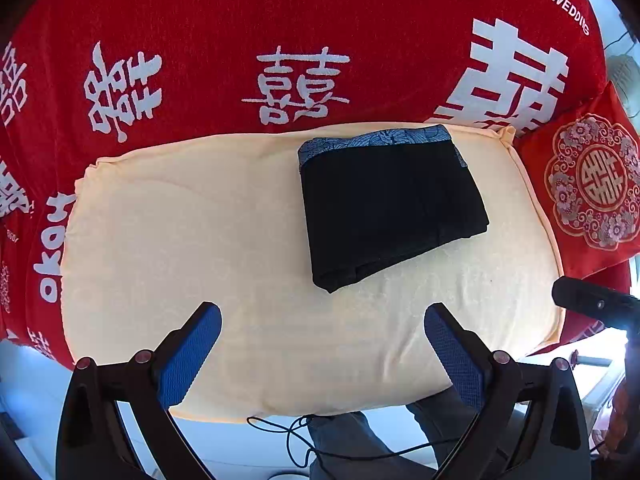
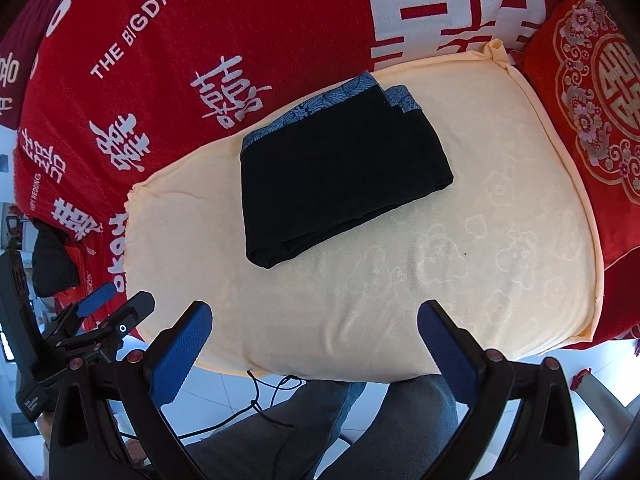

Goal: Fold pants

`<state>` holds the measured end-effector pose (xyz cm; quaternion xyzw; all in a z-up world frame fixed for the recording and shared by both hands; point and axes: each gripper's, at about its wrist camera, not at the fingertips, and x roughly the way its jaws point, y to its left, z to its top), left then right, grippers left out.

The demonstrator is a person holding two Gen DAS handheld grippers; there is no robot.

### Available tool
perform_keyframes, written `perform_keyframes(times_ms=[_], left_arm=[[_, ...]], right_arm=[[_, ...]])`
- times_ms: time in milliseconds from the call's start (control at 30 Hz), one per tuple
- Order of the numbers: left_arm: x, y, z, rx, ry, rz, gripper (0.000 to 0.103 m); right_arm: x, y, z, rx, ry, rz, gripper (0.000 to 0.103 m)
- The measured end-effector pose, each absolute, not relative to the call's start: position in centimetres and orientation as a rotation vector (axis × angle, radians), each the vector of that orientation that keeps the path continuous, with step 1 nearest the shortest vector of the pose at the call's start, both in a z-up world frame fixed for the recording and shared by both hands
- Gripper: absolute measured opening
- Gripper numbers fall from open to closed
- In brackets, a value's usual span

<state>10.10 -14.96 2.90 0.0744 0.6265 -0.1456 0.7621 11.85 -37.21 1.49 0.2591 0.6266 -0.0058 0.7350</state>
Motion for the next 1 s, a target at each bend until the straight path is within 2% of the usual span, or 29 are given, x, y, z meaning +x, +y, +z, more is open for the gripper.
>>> perform_keyframes(times_ms=[300, 500, 1000], left_arm=[[10.7, -14.7, 2.2, 0.126, 1.381, -0.315, 0.102], [11.9, -14.2, -0.4, 0.057, 1.415, -0.294, 0.102], [22.9, -15.4, -17.5, -0.231, 1.513, -0.417, 0.102]], right_arm=[[12.2, -37.9, 1.0, 0.578, 1.387, -0.022, 0.103], [12.7, -39.2, -1.2, 0.623, 1.412, -0.001, 0.103], [22.6, -51.4, -15.1, 0.677, 1.418, 0.148, 0.102]])
